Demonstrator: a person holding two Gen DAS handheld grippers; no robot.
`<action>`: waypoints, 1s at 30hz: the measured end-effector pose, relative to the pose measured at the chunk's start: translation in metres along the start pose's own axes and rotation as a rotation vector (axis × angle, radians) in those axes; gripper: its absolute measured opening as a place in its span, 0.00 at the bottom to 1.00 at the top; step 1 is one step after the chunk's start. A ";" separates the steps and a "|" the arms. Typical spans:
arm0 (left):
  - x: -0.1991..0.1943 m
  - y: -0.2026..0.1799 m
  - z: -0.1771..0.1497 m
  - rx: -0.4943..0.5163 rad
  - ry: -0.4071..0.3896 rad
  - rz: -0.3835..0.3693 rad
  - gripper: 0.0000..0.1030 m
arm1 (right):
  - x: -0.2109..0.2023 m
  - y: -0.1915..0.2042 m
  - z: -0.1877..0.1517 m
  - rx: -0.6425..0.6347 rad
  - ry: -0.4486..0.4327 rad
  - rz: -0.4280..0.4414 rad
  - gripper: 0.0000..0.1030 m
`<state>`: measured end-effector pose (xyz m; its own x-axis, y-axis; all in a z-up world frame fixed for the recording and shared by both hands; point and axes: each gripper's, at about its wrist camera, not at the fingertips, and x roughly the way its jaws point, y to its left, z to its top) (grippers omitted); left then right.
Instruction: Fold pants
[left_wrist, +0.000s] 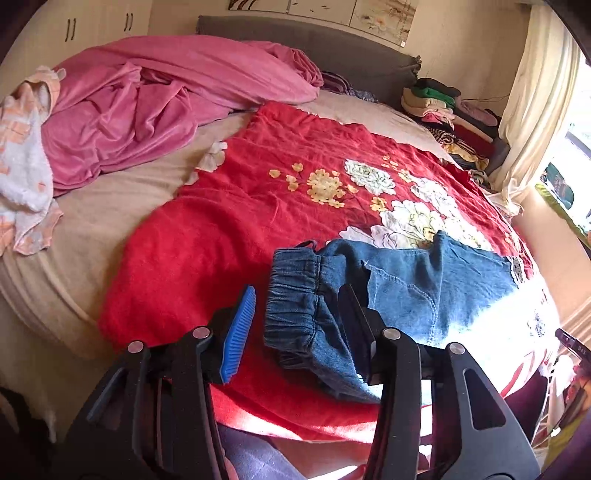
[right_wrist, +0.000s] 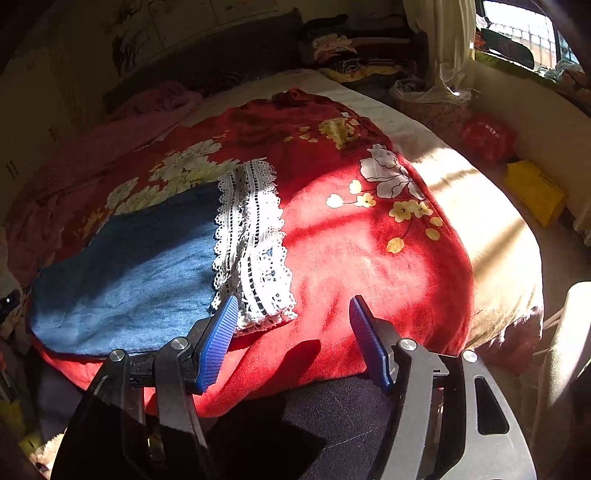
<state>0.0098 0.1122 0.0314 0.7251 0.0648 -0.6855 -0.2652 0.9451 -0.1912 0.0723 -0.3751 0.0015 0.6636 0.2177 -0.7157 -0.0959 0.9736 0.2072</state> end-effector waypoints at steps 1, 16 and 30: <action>-0.001 -0.003 0.001 0.006 -0.001 -0.010 0.39 | -0.003 0.002 0.002 -0.006 -0.012 -0.001 0.64; 0.035 -0.118 -0.018 0.237 0.089 -0.190 0.55 | 0.019 0.107 -0.003 -0.189 -0.040 0.147 0.75; 0.106 -0.140 -0.061 0.345 0.224 -0.161 0.58 | 0.072 0.099 -0.031 -0.145 0.113 0.151 0.76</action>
<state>0.0854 -0.0323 -0.0574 0.5738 -0.1273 -0.8090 0.0951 0.9915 -0.0886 0.0876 -0.2613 -0.0502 0.5472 0.3603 -0.7555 -0.2989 0.9272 0.2256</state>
